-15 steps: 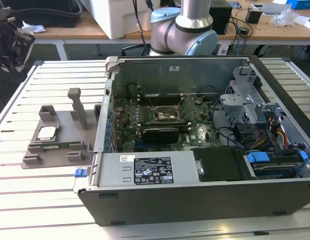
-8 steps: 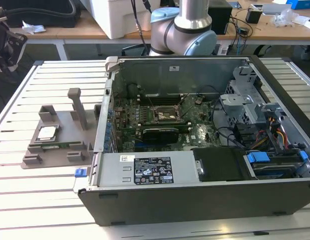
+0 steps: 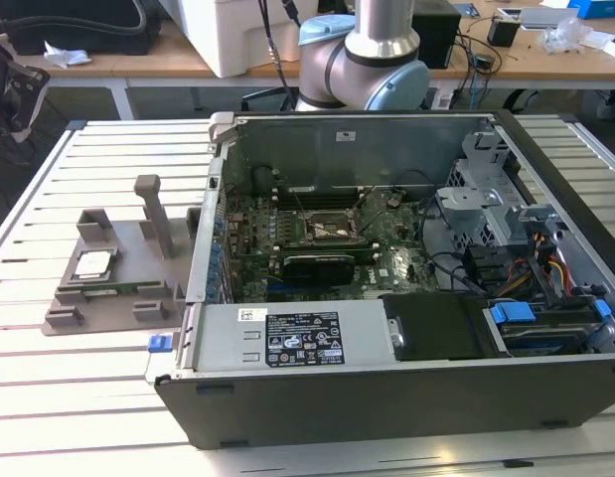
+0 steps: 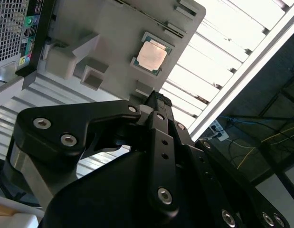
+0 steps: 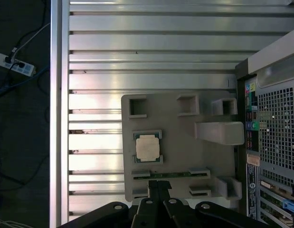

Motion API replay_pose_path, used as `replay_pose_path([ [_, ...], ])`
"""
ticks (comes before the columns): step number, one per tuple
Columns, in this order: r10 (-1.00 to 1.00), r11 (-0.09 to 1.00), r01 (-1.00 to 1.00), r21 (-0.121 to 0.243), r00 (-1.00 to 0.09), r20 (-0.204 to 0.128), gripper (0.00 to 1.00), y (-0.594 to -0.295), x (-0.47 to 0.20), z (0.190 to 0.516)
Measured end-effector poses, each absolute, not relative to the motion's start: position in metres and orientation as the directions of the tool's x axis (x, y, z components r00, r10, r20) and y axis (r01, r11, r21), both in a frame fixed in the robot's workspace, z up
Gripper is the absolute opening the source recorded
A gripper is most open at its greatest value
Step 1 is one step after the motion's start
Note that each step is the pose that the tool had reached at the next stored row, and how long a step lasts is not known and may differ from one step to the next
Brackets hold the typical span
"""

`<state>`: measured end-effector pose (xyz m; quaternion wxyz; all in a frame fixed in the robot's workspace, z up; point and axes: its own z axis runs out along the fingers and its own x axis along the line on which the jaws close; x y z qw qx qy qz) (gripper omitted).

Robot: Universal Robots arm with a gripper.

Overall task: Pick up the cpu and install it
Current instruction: 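Reach for the cpu, then pick up the cpu and move it towards the insertion slot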

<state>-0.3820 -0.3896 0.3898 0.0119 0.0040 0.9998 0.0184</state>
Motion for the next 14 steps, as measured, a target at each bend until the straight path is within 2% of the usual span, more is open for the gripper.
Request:
replay_pose_path([
  [12,0.009,0.999,0.008,0.037,-1.0,-0.024,0.11,-0.3896,-0.3821,0.3898],
  [14,0.008,0.999,0.008,0.037,-1.0,-0.024,0.24,-0.3896,-0.3821,0.3899],
])
